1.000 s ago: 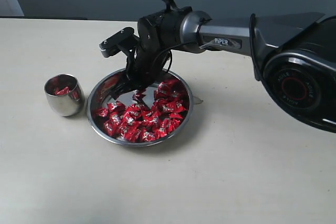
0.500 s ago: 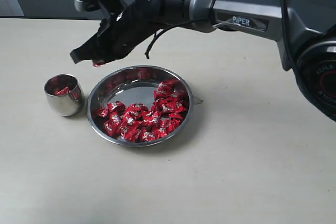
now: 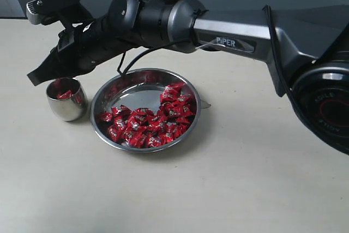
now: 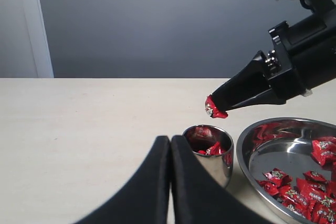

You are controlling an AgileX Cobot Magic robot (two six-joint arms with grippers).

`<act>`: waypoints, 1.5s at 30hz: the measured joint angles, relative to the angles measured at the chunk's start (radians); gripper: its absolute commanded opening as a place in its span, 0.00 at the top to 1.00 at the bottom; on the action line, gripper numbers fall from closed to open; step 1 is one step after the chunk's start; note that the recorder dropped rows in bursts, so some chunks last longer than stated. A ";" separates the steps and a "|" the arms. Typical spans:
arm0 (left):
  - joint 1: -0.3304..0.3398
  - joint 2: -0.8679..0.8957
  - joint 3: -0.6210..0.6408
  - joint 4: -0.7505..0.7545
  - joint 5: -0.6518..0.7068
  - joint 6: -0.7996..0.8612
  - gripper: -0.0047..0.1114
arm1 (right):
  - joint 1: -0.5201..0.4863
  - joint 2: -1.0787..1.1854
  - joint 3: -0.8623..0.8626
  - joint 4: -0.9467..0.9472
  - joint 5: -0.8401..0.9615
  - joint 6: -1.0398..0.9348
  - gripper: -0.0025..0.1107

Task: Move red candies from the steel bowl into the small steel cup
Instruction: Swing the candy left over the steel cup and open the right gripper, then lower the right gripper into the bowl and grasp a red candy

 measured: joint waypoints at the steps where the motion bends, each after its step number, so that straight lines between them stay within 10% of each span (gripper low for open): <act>1: 0.000 0.000 0.000 0.000 0.000 0.000 0.96 | 0.000 0.002 0.000 0.000 0.000 -0.001 0.97; 11: 0.000 0.000 0.000 0.000 0.000 0.000 0.96 | 0.000 0.014 0.000 0.000 -0.002 -0.019 0.96; 18: 0.000 0.000 0.000 0.000 0.000 0.000 0.96 | 0.000 0.014 0.000 0.000 -0.025 -0.020 0.67; 45: 0.000 0.000 0.000 0.000 0.000 0.000 0.96 | -0.100 0.087 0.000 -0.447 0.307 0.371 0.56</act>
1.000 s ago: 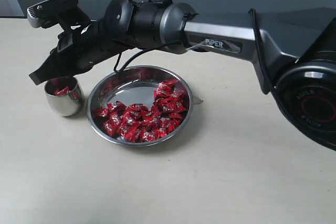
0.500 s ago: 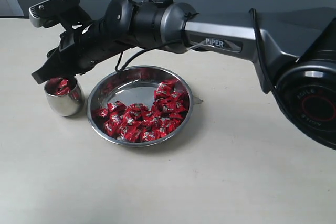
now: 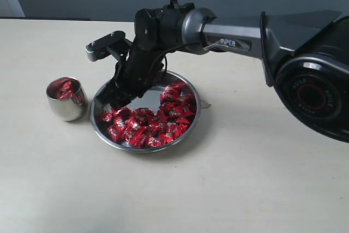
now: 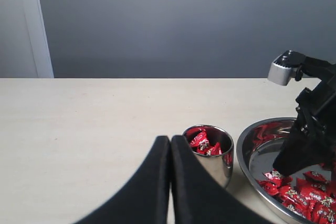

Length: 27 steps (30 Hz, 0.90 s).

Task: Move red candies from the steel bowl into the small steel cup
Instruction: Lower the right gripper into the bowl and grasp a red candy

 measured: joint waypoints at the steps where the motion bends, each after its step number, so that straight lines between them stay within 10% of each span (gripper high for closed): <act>1: 0.000 0.000 0.000 0.000 0.000 0.000 0.96 | 0.000 0.009 0.000 0.000 0.000 -0.002 0.56; 20: 0.000 0.000 0.000 0.000 0.000 0.000 0.96 | 0.000 0.047 0.000 0.021 -0.053 -0.007 0.56; 27: 0.000 0.000 0.000 0.000 0.000 0.000 0.96 | 0.000 0.055 0.000 0.025 -0.054 -0.009 0.92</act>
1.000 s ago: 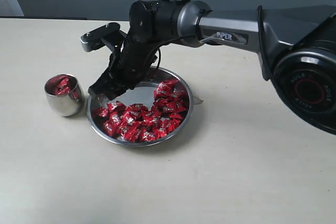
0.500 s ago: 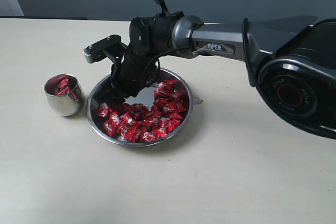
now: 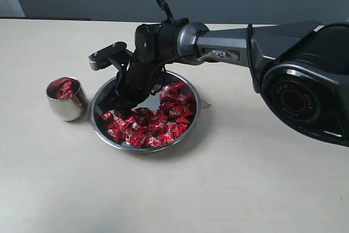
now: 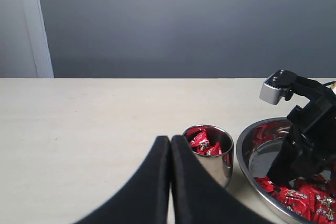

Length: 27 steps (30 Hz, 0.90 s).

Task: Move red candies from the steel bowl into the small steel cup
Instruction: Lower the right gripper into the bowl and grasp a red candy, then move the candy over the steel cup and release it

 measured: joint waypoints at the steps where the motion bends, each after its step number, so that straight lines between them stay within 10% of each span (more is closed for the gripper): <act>1: 0.000 0.000 0.000 0.000 0.000 0.000 0.96 | 0.000 0.000 0.000 0.000 0.000 0.000 0.97; 27: 0.000 0.000 0.000 0.000 0.000 0.000 0.96 | 0.094 -0.145 0.000 0.353 -0.243 -0.199 0.98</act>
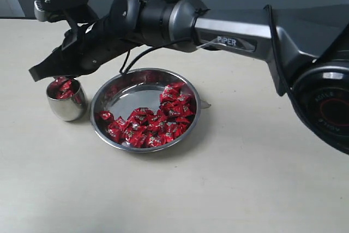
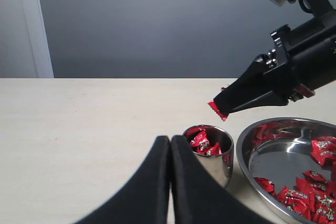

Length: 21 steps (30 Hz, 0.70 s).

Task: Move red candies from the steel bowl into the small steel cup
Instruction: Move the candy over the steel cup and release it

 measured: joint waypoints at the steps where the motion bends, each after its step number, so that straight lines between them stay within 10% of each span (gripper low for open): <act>1: 0.000 0.000 0.000 0.000 0.000 0.000 0.96 | 0.017 0.004 0.000 0.009 -0.023 -0.013 0.98; 10: 0.000 0.000 0.000 0.000 0.000 0.000 0.96 | 0.021 0.033 0.000 0.015 -0.034 -0.027 0.71; 21: 0.000 0.000 0.000 0.000 0.000 0.000 0.96 | 0.021 0.035 0.000 -0.017 -0.058 -0.031 0.70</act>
